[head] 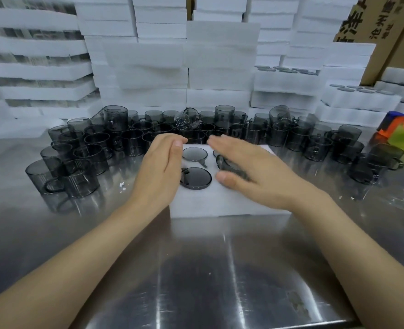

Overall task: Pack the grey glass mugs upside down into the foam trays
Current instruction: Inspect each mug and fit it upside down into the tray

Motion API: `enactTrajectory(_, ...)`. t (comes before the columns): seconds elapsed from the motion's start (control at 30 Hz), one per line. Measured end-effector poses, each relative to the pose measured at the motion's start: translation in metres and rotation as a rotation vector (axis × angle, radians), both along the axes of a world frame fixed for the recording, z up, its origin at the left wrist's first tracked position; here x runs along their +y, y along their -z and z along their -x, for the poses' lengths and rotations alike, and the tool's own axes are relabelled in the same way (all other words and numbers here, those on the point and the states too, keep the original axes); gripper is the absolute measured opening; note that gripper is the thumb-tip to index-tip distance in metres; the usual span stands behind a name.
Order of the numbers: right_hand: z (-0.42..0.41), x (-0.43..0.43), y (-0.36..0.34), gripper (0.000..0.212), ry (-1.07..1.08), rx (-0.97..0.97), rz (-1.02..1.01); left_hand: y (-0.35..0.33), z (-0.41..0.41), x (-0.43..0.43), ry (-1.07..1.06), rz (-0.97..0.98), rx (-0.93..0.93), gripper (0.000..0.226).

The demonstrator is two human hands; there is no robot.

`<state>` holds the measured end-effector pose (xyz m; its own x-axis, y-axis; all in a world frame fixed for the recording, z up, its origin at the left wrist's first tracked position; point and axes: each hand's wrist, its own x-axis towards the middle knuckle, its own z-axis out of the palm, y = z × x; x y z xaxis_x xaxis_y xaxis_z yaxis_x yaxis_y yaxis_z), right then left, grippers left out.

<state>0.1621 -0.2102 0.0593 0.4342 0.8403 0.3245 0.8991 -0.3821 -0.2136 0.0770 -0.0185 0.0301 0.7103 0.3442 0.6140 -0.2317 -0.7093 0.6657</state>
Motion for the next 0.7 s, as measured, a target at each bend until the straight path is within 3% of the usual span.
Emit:
enactTrajectory(0.07,0.004,0.007,0.008,0.076,0.004,-0.065,0.132,-0.003,0.0,0.008,-0.071,-0.107,0.064,0.03)
enactTrajectory(0.2,0.005,0.009,0.012,0.097,0.043,-0.092,0.303,-0.016,0.005,0.038,-0.385,-0.398,0.367,0.038)
enactTrajectory(0.33,0.003,0.009,0.011,0.099,0.029,-0.016,0.331,-0.028,0.019,0.061,-0.716,-0.527,0.67,0.039)
enactTrajectory(0.4,0.001,0.007,0.01,0.093,0.041,0.276,0.142,-0.03,0.024,0.068,-0.793,-0.482,0.793,0.037)
enactTrajectory(0.47,-0.007,0.003,0.008,0.075,0.083,0.568,-0.21,-0.031,0.026,0.07,-0.793,-0.427,0.883,0.037)
enactTrajectory(0.57,-0.025,-0.005,0.002,0.047,0.226,0.539,-0.608,-0.029,0.026,0.069,-0.742,-0.398,0.952,0.03)
enactTrajectory(0.7,-0.033,-0.008,0.0,0.032,0.34,0.498,-0.818,-0.026,0.026,0.062,-0.671,-0.422,0.913,0.023)
